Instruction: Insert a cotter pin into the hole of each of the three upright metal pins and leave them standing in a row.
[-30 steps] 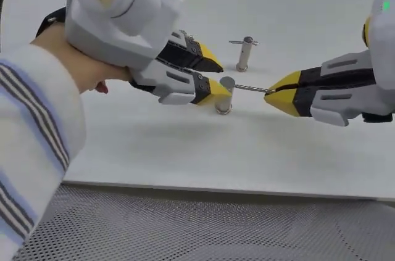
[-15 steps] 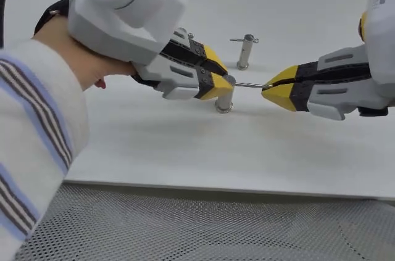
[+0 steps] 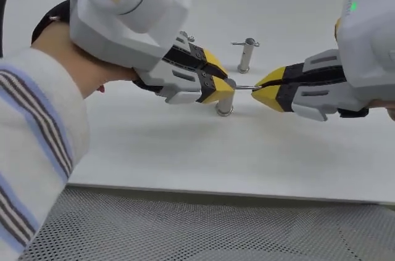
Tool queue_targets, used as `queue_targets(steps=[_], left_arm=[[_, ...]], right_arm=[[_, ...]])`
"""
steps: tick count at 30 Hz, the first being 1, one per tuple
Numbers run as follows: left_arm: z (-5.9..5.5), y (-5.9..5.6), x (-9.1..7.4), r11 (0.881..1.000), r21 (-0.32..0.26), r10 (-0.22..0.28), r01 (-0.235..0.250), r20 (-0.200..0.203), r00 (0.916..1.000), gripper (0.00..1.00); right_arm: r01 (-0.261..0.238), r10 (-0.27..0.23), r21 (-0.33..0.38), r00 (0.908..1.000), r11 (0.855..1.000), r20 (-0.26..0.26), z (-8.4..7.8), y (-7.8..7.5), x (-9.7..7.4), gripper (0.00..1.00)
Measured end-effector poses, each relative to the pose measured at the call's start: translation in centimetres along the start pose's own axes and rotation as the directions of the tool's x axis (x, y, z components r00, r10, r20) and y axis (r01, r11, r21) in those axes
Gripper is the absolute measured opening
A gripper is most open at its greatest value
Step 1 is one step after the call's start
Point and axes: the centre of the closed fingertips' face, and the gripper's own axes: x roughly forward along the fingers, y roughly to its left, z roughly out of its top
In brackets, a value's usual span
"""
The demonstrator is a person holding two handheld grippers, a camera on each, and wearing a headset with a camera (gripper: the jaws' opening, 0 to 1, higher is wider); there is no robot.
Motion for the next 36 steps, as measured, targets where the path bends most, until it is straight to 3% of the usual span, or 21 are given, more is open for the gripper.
queue_targets(steps=[3, 4, 5, 6, 7, 8, 12, 13, 16, 21, 32, 36], left_arm=[[0.1, 0.0, 0.0, 1.0, -0.021, 0.0, 0.0, 0.005, 1.0, 0.08], [0.3, -0.1, -0.1, 1.0, -0.025, -0.005, 0.006, 0.012, 0.9999, 0.0], [0.8, 1.8, -0.4, 0.996, 0.023, 0.086, -0.087, 0.037, 0.9956, 0.0], [1.1, 0.7, -0.1, 0.999, -0.032, 0.014, -0.013, 0.046, 0.9988, 0.0], [1.6, -0.2, 0.1, 0.996, -0.079, -0.029, 0.034, 0.064, 0.9975, 0.0], [1.8, -0.6, 0.2, 0.999, -0.035, -0.035, 0.037, 0.064, 0.9974, 0.0], [0.3, -1.3, 0.7, 0.998, 0.043, -0.039, 0.04, -0.025, 0.9989, 0.0], [0.8, -1.7, 0.5, 0.998, 0.053, -0.042, 0.042, 0.004, 0.9991, 0.0], [0.9, -1.4, 0.3, 0.997, 0.075, -0.032, 0.031, 0.014, 0.9994, 0.0], [0.9, -1.1, -0.2, 0.98, 0.195, -0.036, 0.033, 0.012, 0.9993, 0.0], [0.1, -0.5, -0.7, 0.986, 0.166, -0.033, 0.032, 0.0, 0.9995, 0.09], [-0.2, -0.2, -0.7, 0.985, 0.172, -0.018, 0.02, -0.012, 0.9998, 0.17]], right_arm=[[-0.013, 0.013, 0.011, 0.9999, 1.0, 0.01, 0.5, 0.5, 0.4, 0.0], [-0.027, 0.026, 0.027, 0.9996, 0.999, 0.014, 0.7, 0.9, 0.5, 0.0], [-0.041, 0.04, 0.037, 0.9991, 0.998, 0.012, 0.7, 1.2, 0.6, 0.0], [-0.064, 0.064, 0.044, 0.9979, 0.997, 0.006, 0.6, 2.0, 0.7, 0.0], [-0.054, 0.054, -0.006, 0.9981, 0.999, 0.031, 1.0, 1.9, 0.7, 0.0], [-0.058, 0.058, -0.01, 0.998, 0.998, 0.027, 0.9, 2.0, 0.8, 0.0], [-0.058, 0.058, 0.017, 0.9982, 0.998, 0.018, 0.6, 1.9, 1.4, 0.0], [-0.057, 0.057, 0.008, 0.9981, 0.998, 0.023, 0.6, 1.7, 1.6, 0.0], [-0.053, 0.053, -0.003, 0.9984, 0.999, 0.02, 0.4, 1.4, 1.6, 0.0], [-0.05, 0.05, 0.004, 0.9985, 0.999, 0.022, 0.4, 0.9, 1.8, 0.0], [-0.046, 0.046, -0.012, 0.9988, 0.999, 0.018, 0.6, 0.9, 2.1, 0.0], [-0.041, 0.041, -0.013, 0.999, 0.999, 0.019, 0.8, 1.0, 2.1, 0.0]])
